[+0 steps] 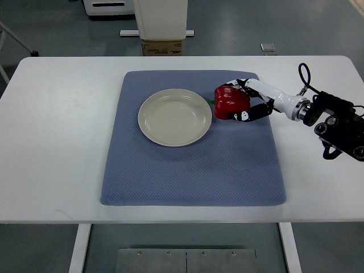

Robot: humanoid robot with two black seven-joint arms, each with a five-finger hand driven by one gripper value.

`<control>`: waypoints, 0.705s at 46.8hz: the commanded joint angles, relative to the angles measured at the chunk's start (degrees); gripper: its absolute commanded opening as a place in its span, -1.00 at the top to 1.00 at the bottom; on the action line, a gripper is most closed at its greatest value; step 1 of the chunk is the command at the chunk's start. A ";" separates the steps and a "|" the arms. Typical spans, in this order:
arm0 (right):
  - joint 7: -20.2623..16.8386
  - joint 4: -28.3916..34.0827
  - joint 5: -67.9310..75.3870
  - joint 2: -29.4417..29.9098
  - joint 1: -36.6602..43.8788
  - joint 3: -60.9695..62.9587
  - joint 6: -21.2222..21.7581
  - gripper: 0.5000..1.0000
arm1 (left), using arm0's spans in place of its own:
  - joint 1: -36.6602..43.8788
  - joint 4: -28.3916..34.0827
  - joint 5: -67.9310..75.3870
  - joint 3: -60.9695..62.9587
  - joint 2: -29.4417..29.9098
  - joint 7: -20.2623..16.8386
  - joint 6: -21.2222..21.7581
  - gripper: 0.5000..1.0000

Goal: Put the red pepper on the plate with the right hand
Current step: 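Lift the pepper and carry it over the cream plate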

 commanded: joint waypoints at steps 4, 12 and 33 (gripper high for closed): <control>-2.81 0.08 0.79 2.52 1.42 -0.03 0.00 1.00 | 0.01 0.00 0.00 0.00 0.00 -0.04 -0.01 -1.00; -5.44 0.00 1.14 5.60 2.12 -0.03 -0.09 1.00 | 0.01 0.00 0.00 0.00 0.00 -0.04 -0.01 -1.00; -11.15 -0.18 1.58 13.16 3.18 -0.03 -3.42 1.00 | 0.01 0.00 0.00 0.00 0.00 -0.04 -0.01 -1.00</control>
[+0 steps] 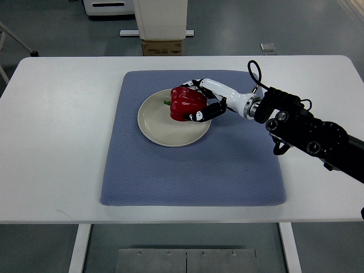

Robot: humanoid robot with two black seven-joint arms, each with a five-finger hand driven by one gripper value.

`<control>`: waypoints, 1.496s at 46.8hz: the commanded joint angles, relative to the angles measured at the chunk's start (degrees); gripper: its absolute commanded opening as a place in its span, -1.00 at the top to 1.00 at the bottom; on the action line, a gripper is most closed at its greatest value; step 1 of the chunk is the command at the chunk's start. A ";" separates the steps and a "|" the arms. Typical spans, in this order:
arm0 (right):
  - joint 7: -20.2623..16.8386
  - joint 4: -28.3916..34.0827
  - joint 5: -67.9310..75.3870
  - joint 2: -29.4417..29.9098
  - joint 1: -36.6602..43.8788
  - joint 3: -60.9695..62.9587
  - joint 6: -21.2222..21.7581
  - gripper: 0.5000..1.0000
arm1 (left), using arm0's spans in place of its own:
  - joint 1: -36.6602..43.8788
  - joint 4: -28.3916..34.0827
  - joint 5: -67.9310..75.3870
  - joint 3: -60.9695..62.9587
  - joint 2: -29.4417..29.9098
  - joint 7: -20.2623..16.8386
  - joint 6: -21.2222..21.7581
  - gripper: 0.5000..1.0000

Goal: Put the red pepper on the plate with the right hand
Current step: 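Lift the pepper and carry it over the cream plate, then lower the pepper onto the plate and open the right hand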

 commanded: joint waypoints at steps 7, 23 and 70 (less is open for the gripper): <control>-2.80 0.01 0.08 3.34 -0.08 -0.08 -2.65 1.00 | 0.00 0.00 0.00 0.00 0.00 0.07 -0.01 -1.00; -4.65 0.10 0.78 6.85 -0.61 -0.43 -4.84 1.00 | 0.00 0.00 0.00 0.00 0.00 -0.02 -0.01 -1.00; -4.91 -1.57 1.84 7.30 -1.05 -2.28 -8.71 -0.95 | 0.00 0.00 0.00 0.00 0.00 -0.02 -0.01 -1.00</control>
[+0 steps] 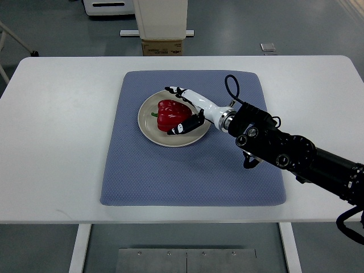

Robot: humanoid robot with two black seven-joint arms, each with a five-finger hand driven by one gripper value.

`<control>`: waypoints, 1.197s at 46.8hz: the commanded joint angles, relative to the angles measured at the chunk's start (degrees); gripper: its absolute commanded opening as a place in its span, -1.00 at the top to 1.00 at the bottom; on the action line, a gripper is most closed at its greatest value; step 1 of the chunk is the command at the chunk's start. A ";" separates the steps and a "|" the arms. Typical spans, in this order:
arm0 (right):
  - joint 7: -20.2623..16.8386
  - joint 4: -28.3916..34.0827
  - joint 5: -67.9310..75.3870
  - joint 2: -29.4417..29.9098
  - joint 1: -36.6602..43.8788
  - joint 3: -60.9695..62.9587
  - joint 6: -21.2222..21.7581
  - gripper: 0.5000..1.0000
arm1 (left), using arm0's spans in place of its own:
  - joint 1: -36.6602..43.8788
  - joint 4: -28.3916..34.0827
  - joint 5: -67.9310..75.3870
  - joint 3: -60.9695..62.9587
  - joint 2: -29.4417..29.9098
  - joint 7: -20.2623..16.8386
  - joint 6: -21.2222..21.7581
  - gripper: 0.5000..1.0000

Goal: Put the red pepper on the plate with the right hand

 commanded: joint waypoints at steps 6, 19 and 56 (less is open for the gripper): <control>0.02 -0.02 2.19 0.00 0.82 0.86 0.01 -0.95 | 0.00 0.00 0.00 0.00 0.00 -0.03 0.00 -1.00; -0.42 0.07 4.48 -4.12 0.91 9.11 0.44 -0.95 | 0.00 0.00 0.00 0.00 0.00 -0.03 0.00 -1.00; -0.68 -4.94 16.00 -9.67 -9.55 36.10 5.72 -0.95 | 0.00 0.00 0.00 0.00 0.00 0.06 0.00 -1.00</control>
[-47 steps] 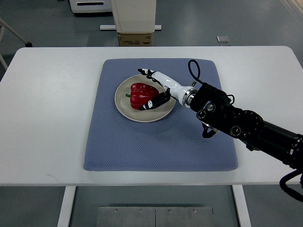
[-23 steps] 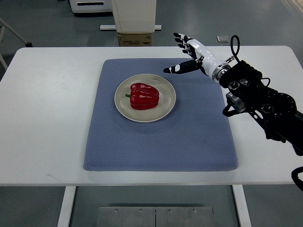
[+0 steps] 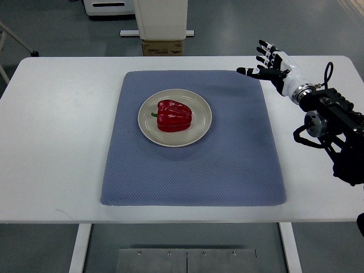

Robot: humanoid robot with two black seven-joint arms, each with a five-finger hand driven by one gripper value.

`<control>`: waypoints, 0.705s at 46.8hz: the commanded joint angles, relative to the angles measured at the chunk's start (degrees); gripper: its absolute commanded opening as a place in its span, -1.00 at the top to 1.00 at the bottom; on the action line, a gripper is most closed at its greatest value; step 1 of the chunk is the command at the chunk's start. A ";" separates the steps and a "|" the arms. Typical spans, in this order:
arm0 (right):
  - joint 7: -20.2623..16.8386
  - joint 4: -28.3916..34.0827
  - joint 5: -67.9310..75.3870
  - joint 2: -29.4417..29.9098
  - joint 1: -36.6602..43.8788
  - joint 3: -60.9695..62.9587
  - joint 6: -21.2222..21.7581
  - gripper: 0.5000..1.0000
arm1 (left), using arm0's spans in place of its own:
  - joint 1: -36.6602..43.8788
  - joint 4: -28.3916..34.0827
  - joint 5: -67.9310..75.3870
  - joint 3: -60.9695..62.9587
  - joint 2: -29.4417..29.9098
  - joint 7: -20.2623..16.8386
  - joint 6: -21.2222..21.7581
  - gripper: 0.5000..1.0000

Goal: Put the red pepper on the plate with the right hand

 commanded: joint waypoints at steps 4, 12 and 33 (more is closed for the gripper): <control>-0.01 -1.42 0.81 0.12 -1.41 3.23 0.50 -0.96 | 0.00 0.00 0.00 0.00 0.00 -0.04 0.00 -1.00; 0.25 -1.51 3.19 0.30 -2.29 4.38 -0.37 -1.00 | 0.00 0.00 0.00 0.00 0.00 -0.04 0.00 -1.00; 0.34 -3.27 5.91 0.30 -4.05 4.38 -0.55 -1.00 | 0.00 0.00 0.00 0.00 0.00 -0.04 0.00 -1.00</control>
